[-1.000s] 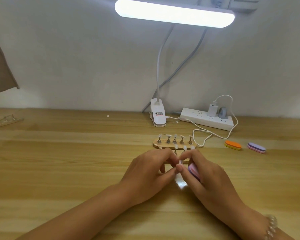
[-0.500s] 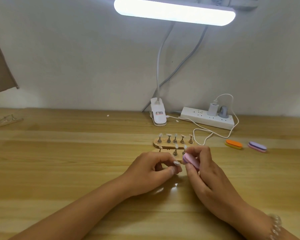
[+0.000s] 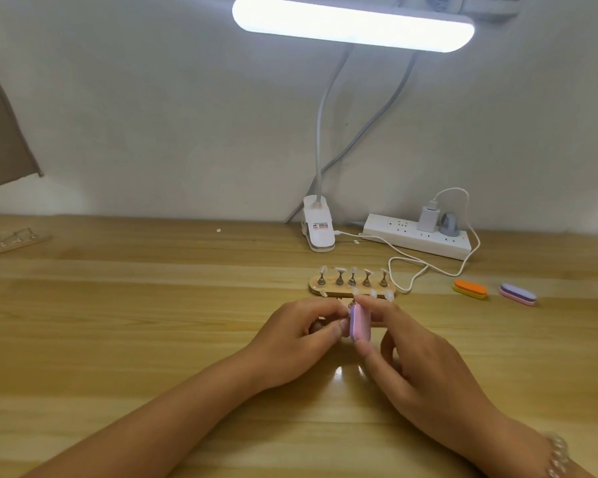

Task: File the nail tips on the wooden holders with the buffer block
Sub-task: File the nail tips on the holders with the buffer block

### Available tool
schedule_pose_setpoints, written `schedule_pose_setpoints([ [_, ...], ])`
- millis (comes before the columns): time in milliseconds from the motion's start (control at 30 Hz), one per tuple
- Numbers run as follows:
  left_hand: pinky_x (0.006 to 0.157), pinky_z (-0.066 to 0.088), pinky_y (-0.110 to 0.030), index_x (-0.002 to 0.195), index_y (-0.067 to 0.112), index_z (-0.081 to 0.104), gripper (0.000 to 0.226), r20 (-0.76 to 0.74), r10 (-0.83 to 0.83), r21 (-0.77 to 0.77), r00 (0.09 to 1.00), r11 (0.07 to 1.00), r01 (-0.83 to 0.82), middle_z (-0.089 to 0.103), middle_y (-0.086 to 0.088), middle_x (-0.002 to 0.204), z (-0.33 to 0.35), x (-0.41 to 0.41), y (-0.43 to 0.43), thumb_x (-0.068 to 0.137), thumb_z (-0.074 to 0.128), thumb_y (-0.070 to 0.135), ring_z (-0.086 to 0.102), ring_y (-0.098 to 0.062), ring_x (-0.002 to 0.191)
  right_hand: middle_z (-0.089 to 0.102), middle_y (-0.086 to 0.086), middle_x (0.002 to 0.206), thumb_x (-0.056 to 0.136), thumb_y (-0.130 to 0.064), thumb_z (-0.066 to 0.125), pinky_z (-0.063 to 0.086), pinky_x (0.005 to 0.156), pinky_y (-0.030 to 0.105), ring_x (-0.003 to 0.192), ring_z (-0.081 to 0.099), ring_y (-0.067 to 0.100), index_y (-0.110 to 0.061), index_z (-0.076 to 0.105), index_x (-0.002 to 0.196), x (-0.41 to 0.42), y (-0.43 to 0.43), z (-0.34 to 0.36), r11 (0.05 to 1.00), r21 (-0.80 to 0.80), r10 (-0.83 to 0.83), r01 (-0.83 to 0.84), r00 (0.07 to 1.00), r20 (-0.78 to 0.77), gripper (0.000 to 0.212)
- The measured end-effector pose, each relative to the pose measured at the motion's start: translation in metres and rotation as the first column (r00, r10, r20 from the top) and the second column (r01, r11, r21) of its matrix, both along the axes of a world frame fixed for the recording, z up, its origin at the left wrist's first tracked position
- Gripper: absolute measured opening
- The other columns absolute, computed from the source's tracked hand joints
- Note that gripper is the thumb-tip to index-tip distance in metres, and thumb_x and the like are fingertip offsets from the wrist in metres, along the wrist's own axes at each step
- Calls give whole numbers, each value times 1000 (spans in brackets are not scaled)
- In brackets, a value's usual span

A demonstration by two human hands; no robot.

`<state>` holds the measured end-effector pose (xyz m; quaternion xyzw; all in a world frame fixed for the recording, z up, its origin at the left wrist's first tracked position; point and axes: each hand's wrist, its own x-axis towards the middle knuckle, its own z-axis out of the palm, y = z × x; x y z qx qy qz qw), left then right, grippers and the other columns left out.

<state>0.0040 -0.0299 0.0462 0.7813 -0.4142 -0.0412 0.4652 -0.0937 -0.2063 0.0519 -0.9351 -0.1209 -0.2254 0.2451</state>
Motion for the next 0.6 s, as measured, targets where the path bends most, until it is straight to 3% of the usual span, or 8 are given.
schedule_pose_setpoints([
  [67, 67, 36, -21, 91, 31, 66, 17, 26, -14, 41, 1000, 999, 13, 56, 24, 76, 1, 1, 1, 97, 55, 19, 49, 2, 72, 59, -22, 100, 86, -47, 62, 51, 57, 31, 68, 59, 10, -38, 52, 121, 0, -1, 0, 998, 53, -23, 22, 999, 23, 38],
  [167, 71, 43, -35, 94, 19, 70, 14, 26, -31, 84, 999, 996, 28, 59, 19, 83, 2, 2, 2, 99, 57, 15, 51, -4, 79, 56, -22, 99, 78, -46, 67, 52, 57, 37, 67, 58, 14, -36, 57, 107, 3, -3, 1, 988, 135, -80, 72, 995, 52, 32],
  [267, 71, 43, -29, 97, 24, 69, 15, 35, -33, 120, 999, 992, 28, 61, 22, 86, 2, 1, 3, 99, 58, 15, 52, -1, 79, 53, -26, 96, 79, -47, 68, 48, 55, 25, 65, 56, 7, -38, 55, 100, 0, -1, 4, 993, 83, -89, 83, 994, 67, 26],
  [333, 74, 45, -32, 106, 23, 71, 18, 72, -31, 163, 997, 986, 19, 66, 16, 94, 1, 1, 3, 98, 57, 15, 57, -6, 85, 51, -27, 90, 75, -52, 64, 40, 50, 17, 61, 53, 1, -40, 52, 97, -4, 4, 5, 998, 8, -58, 58, 997, 49, 28],
  [400, 75, 46, -32, 112, 23, 72, 22, 93, -25, 184, 995, 983, 8, 68, 13, 97, 1, 2, 2, 98, 57, 16, 58, -6, 87, 55, -23, 88, 74, -52, 65, 41, 51, 21, 62, 54, 3, -38, 54, 95, -2, 4, 5, 997, 43, -59, 58, 998, 21, 29],
  [500, 68, 37, -23, 106, 27, 72, 18, 79, -12, 175, 997, 985, -2, 61, 24, 86, 1, 2, 1, 98, 57, 19, 51, 4, 77, 58, -21, 87, 76, -47, 70, 43, 56, 28, 65, 55, 4, -32, 60, 95, 5, -3, 3, 981, 157, -115, 109, 993, 28, 27],
  [600, 71, 37, -21, 108, 26, 72, 20, 70, -16, 167, 997, 986, 4, 62, 23, 88, 0, 3, 1, 97, 56, 20, 52, 5, 81, 58, -20, 89, 76, -50, 67, 42, 54, 20, 63, 54, 9, -35, 60, 97, 1, 0, 4, 993, 98, -62, 60, 998, 16, 27],
])
